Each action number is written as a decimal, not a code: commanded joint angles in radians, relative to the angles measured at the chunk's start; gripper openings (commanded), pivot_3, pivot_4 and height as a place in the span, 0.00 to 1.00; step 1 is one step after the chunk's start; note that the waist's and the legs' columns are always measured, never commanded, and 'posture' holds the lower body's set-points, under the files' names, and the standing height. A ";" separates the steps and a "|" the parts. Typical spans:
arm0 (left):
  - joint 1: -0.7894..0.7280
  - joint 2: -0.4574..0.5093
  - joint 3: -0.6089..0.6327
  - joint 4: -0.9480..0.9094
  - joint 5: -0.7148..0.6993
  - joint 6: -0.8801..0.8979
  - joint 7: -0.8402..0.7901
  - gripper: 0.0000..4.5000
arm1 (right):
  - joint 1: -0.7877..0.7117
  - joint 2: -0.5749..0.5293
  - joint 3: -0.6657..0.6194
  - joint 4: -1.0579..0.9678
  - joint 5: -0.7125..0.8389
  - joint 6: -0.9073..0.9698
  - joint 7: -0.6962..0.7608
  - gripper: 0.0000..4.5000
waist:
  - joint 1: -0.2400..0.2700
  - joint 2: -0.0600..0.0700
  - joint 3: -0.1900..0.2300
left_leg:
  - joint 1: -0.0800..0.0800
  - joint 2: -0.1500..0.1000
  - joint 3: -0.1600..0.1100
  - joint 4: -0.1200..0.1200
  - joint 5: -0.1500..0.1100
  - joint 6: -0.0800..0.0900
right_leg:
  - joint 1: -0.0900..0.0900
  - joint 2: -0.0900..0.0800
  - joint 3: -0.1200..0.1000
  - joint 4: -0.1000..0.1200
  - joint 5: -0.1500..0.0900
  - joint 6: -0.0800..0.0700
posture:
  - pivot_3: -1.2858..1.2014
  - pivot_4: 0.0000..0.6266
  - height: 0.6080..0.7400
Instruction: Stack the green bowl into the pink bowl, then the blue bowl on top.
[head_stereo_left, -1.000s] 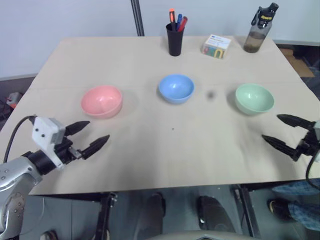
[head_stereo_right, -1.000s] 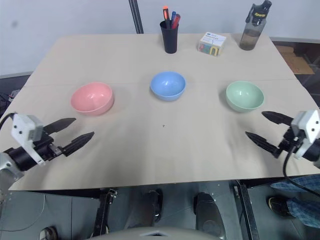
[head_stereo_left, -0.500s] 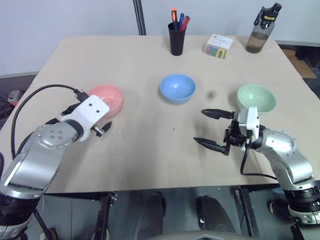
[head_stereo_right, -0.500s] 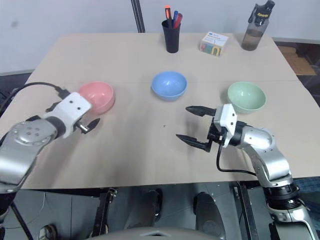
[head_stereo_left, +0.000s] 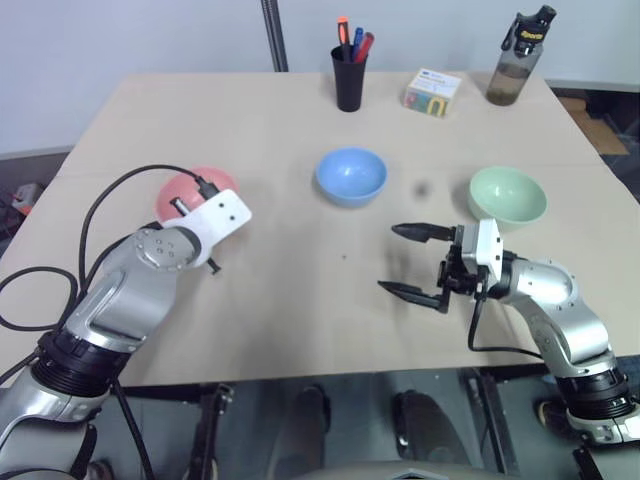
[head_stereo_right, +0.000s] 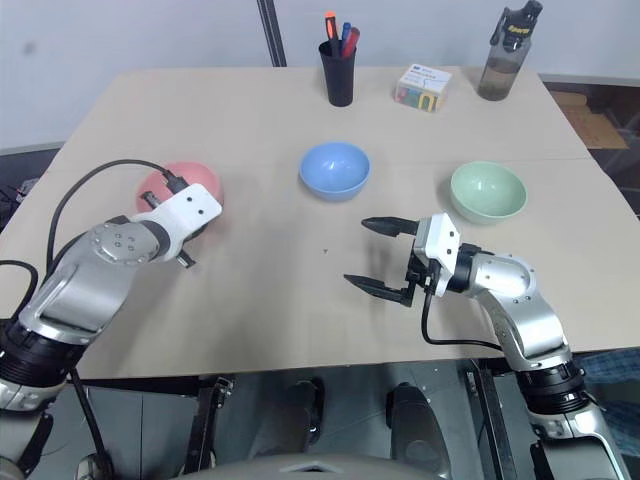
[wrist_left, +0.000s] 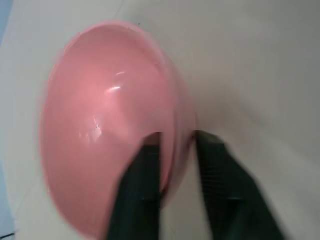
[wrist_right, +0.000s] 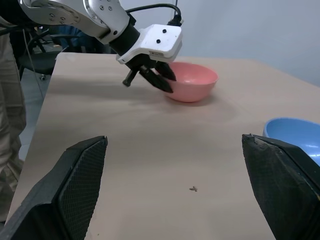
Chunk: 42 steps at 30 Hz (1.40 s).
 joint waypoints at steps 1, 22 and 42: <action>-0.027 -0.008 0.022 -0.012 0.004 0.004 -0.042 0.01 | 0.012 -0.012 -0.018 -0.041 0.003 -0.010 -0.008 1.00 | 0.000 0.000 0.000 | 0.000 0.000 0.000 0.000 0.000 0.000 | 0.000 0.000 0.000 0.000 0.000 0.000 | 0.52 0.24 1.00; -0.090 -0.164 -0.120 0.003 -0.118 -0.622 -0.539 0.29 | 0.305 -0.134 -0.246 -0.170 0.008 -0.012 -0.110 1.00 | 0.002 0.000 0.000 | 0.001 0.000 0.001 0.004 0.000 0.000 | 0.001 0.000 0.001 0.003 -0.003 -0.001 | 0.52 0.24 1.00; 0.155 -0.291 0.384 -0.112 -0.522 -0.525 -0.525 0.98 | 0.024 -0.199 -0.168 0.005 -0.308 0.284 -0.404 1.00 | -0.026 0.001 -0.001 | 0.001 0.001 0.003 0.013 0.000 0.000 | 0.002 0.000 0.004 0.005 -0.003 0.000 | 0.52 0.24 1.00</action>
